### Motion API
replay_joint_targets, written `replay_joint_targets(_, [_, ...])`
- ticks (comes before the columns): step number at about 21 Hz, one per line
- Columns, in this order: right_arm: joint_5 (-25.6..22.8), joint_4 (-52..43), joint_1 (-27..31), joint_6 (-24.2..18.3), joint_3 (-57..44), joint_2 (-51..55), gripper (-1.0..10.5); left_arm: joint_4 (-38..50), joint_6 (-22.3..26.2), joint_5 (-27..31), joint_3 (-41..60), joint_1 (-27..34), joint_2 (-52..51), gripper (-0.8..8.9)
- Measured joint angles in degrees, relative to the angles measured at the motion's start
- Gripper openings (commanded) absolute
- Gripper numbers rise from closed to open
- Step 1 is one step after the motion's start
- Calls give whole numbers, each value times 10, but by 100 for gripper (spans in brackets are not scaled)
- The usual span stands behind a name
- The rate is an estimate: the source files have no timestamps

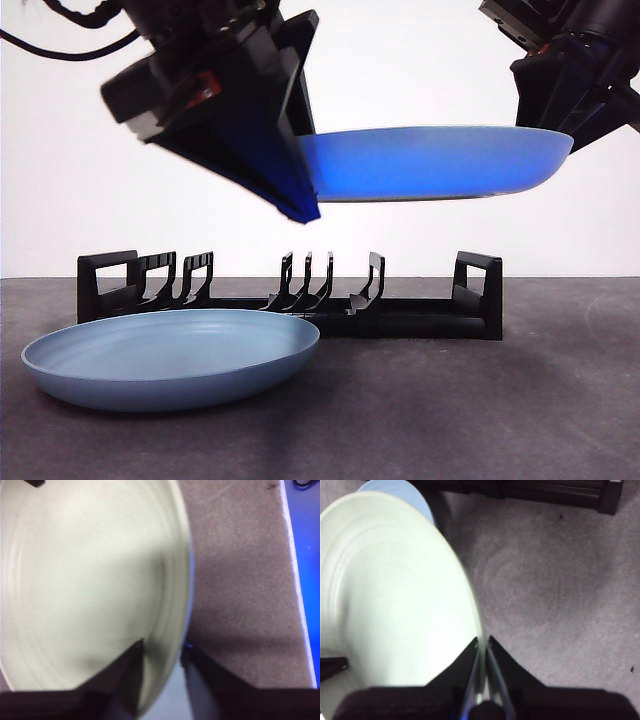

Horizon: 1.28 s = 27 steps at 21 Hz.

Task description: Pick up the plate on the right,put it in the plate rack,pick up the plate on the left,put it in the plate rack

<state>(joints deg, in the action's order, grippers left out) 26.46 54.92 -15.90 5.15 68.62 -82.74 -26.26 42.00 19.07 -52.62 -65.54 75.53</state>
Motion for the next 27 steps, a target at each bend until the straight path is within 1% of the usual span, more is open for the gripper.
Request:
replay_joint_targets(5, [-1,-2,0,-1,0,0,-11,0,26,-8,0,-4,0,-10])
replay_joint_targets(11, [-1,-4,1,-7,0,0,23,2,30,-19,0,-4,0,-10])
replay_joint_targets(12, [-1,-7,1,-7,0,0,86,2,30,-19,0,-4,0,-10])
replay_joint_targets(14, [-1,-20,2,-11,0,1,267,3,28,-21,0,-4,0,-10])
replay_joint_targets(15, [-3,-29,3,-13,0,4,339,3,23,-21,0,-4,0,-10])
replay_joint_targets(16, [-8,-36,5,-14,0,8,363,1,18,-19,0,-4,0,-10])
replay_joint_targets(18, [-20,-53,10,-15,0,22,364,3,8,-17,0,-2,0,-10])
replay_joint_targets(20, [-30,-85,15,-13,0,41,364,10,-11,-21,0,0,0,-10])
replay_joint_targets(21, [-31,-111,19,-7,0,56,363,20,-30,-33,0,0,0,-10])
replay_joint_targets(23, [-39,-179,30,14,0,94,344,45,-76,-36,0,0,0,-10])
replay_joint_targets(25, [-77,-250,35,38,1,136,343,79,-125,-28,0,3,-2,-10])
replay_joint_targets(27, [-133,-303,35,54,2,172,342,93,-182,-31,-4,21,-14,-10])
